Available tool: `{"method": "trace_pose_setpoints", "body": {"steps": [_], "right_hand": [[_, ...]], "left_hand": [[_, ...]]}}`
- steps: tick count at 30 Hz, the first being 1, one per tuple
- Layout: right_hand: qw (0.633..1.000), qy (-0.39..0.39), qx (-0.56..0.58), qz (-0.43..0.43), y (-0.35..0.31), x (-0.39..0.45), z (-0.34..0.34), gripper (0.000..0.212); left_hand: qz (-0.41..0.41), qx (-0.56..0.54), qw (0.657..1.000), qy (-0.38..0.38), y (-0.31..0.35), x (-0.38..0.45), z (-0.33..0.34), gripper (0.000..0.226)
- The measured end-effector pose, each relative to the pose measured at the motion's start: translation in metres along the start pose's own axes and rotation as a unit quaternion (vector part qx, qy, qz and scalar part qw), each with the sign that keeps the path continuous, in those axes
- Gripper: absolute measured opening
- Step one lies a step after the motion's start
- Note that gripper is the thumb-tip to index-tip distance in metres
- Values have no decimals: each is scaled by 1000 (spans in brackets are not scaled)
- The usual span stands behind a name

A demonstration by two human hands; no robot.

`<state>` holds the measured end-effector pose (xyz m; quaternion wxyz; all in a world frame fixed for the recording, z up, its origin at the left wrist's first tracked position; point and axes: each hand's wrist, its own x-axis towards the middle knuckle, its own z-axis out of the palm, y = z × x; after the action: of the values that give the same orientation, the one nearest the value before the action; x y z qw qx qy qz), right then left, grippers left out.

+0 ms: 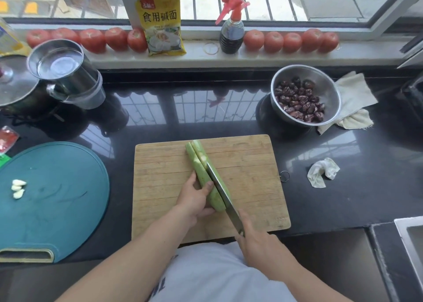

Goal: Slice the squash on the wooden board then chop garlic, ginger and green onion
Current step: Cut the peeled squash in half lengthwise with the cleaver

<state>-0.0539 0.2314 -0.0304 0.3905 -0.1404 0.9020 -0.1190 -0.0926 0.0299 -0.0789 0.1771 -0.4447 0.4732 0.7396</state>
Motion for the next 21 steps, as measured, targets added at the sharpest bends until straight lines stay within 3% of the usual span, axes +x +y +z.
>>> {"method": "trace_pose_setpoints", "body": {"steps": [4,8,14,18,21], "right_hand": [[1000,5,-5,12,3,10,23,32],[995,81,49,-29,-2,29,20,15],[990,128,-36,-51,-8,38,22,20],[989,91,109,-49,2,34,10,15],[982,100,144,-73,11,20,-3,15]], "left_hand": [[-8,7,1000,5,-2,0,-1,66],[-6,28,1000,2,-1,3,-2,62],[-4,120,992,27,-3,3,-12,40],[1,111,992,58,-4,1,-8,27],[28,155,982,102,-5,4,2,38]]}}
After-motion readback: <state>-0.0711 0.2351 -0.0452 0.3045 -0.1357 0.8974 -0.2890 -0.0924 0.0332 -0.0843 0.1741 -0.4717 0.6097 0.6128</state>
